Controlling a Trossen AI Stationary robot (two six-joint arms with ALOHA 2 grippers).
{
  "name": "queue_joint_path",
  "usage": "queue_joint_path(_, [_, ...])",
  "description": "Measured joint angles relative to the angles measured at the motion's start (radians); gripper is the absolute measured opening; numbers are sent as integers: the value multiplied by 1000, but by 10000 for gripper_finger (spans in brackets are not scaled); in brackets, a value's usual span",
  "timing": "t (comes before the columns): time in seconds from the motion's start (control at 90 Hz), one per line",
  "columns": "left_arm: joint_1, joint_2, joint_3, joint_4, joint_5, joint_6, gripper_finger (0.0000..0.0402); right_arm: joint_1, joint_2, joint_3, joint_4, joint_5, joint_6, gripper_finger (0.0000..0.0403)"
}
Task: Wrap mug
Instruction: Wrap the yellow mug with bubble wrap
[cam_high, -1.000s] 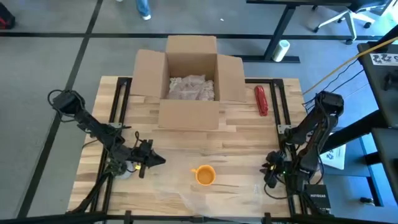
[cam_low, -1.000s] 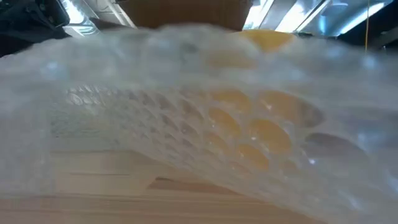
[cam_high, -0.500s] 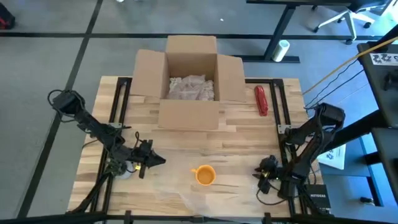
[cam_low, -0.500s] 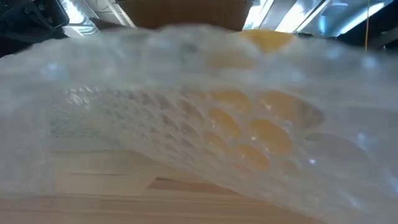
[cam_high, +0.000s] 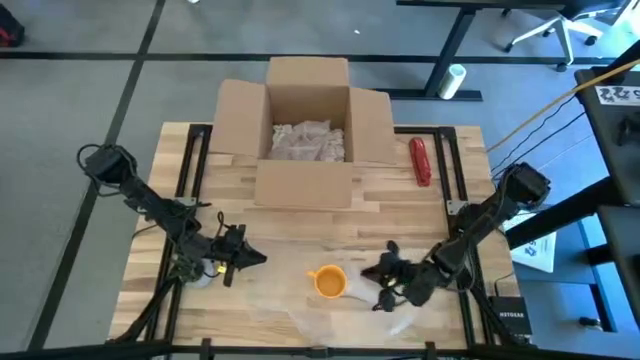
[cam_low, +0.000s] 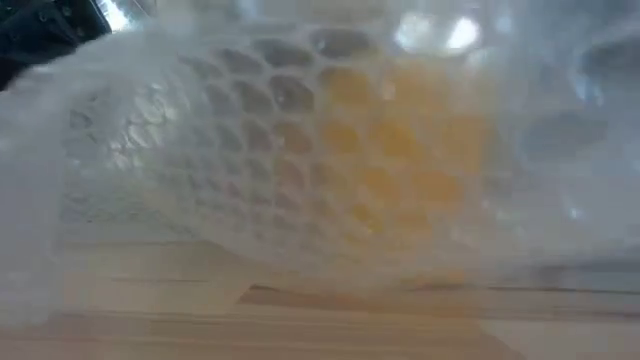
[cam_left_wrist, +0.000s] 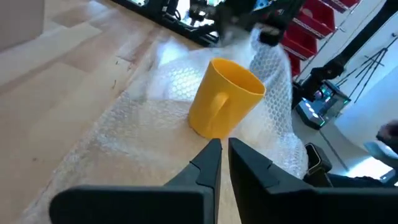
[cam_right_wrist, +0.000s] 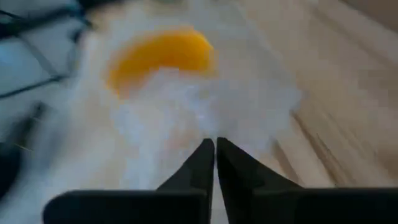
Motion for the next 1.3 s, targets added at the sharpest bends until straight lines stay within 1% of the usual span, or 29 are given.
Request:
queue_joint_path(0.067, [0, 0, 0, -1, 10, 5, 12, -41, 0, 39, 34, -59, -93, 1])
queue_joint_path(0.189, [0, 0, 0, -1, 20, 9, 12, -113, 0, 125, 23, -151, -212, 0])
queue_joint_path(0.278, [0, 0, 0, 0, 22, 20, 12, -166, 4, 187, 19, -239, -284, 0])
queue_joint_path(0.378, [0, 0, 0, 0, 22, 27, 12, -224, 18, 253, 18, -299, -345, 0])
queue_joint_path(0.522, [0, 0, 0, -1, 22, 27, 12, -298, 70, 353, -21, -418, -367, 0])
queue_joint_path(0.7, [-3, 0, 0, -19, 22, 22, 12, -349, 205, 451, -66, -627, -312, 0])
queue_joint_path(0.822, [-23, 0, 0, -26, 22, 19, 12, -350, 273, 493, -63, -691, -302, 6])
queue_joint_path(0.956, [-47, 0, 1, -24, 22, 16, 12, -348, 301, 499, -66, -743, -251, 39])
queue_joint_path(1.044, [-60, 0, 1, -24, 22, 16, 12, -348, 302, 498, -92, -753, -213, 76])
queue_joint_path(1.133, [-66, 0, 1, -24, 22, 16, 12, -348, 302, 498, -86, -753, -210, 117])
queue_joint_path(1.211, [-65, 0, 1, -23, 22, 17, 12, -348, 302, 498, -60, -770, -209, 150])
queue_joint_path(1.3, [-65, 0, 1, -24, 22, 18, 12, -348, 302, 498, 21, -816, -209, 178])
